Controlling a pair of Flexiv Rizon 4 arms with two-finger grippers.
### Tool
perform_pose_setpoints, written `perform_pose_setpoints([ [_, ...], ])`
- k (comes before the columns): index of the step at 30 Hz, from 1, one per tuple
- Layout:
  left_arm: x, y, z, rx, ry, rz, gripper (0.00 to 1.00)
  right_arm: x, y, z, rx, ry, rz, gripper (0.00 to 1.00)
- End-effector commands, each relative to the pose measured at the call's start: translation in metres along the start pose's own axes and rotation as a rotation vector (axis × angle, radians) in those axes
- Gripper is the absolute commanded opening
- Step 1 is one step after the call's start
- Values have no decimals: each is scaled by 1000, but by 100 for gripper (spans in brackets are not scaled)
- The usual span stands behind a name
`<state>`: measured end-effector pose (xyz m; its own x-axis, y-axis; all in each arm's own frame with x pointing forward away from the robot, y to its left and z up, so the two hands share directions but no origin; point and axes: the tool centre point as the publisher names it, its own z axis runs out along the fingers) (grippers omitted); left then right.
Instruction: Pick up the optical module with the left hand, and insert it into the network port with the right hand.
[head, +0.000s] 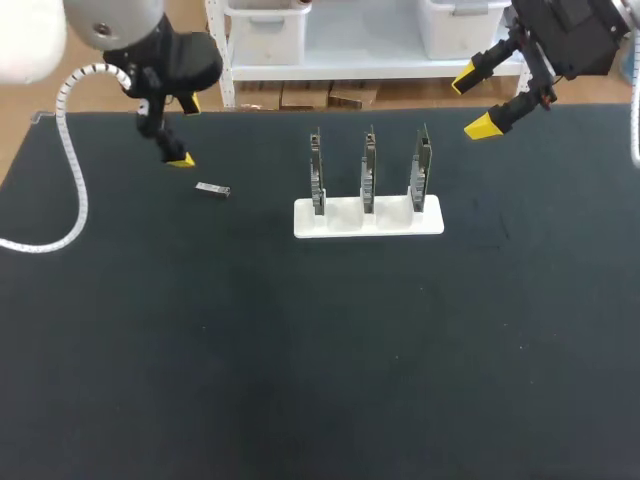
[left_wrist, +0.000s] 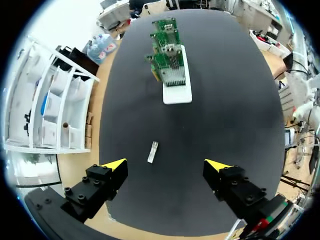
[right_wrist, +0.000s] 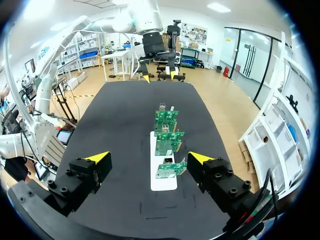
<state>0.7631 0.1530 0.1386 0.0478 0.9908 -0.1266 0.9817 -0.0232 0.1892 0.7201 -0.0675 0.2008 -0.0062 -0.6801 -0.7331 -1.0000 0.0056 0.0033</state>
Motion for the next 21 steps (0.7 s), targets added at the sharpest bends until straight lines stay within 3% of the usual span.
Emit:
perform_pose_setpoints([
  [1, 0, 26, 11, 65, 51, 19, 100, 0, 1, 0, 2, 2, 1, 100],
  [8, 0, 44, 29, 96, 40, 52, 100, 0, 1, 0, 2, 2, 1, 100],
  [15, 6, 47, 49, 168, 67, 101, 100, 0, 1, 0, 2, 2, 1, 100],
  [21, 19, 40, 61, 178, 83, 112, 100, 0, 1, 0, 2, 2, 1, 100],
])
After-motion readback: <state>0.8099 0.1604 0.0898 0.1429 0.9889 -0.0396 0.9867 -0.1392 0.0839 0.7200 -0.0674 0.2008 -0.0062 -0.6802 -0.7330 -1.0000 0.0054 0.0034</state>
